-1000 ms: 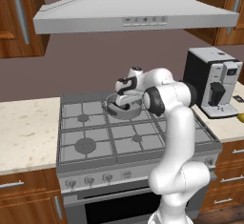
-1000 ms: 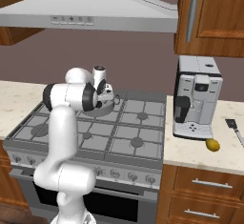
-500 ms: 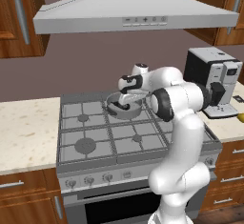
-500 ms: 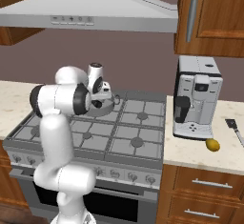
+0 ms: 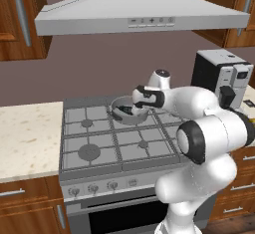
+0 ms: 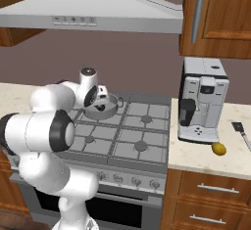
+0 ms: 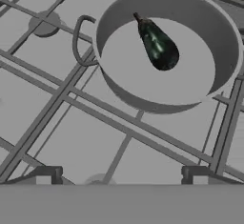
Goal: Put the eggplant and lemon in the pot. Retrieve the spatula and lightly stir the vegetables in the pot.
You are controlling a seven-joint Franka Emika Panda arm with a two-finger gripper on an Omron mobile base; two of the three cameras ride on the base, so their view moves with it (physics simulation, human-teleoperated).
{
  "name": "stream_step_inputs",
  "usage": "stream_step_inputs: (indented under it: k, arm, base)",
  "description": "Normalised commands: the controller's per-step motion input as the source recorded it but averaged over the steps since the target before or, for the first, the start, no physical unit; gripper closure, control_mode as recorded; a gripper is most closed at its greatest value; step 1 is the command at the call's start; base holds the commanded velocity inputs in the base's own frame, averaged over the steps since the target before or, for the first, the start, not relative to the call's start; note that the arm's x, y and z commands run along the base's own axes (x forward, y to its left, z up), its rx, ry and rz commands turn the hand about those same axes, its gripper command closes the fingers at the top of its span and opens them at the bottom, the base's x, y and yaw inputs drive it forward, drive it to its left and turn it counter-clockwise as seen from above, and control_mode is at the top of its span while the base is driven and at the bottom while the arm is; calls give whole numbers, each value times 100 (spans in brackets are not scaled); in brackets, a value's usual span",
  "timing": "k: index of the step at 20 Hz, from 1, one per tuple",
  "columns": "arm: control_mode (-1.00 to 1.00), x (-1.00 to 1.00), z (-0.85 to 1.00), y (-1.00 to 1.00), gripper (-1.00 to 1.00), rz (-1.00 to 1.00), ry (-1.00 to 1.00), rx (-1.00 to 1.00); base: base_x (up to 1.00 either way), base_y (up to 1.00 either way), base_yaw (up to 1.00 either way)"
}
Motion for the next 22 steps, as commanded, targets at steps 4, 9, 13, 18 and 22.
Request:
stream_step_inputs:
  k: [4, 9, 13, 18, 22]
  arm:
    - [-100, -90, 52, -8, -100, -1, -9, 1]
    - [-100, -100, 48, 0, -100, 0, 0, 1]
    - [-100, -100, 71, 0, -100, -1, 2, 0]
    - [-100, -100, 56, -15, -100, -28, 11, 7]
    - [-100, -100, 34, -34, -100, -43, 13, 12]
  base:
    - [0, 0, 0]
    - [0, 0, 0]
    - [0, 0, 0]
    - [0, 0, 0]
    - [0, 0, 0]
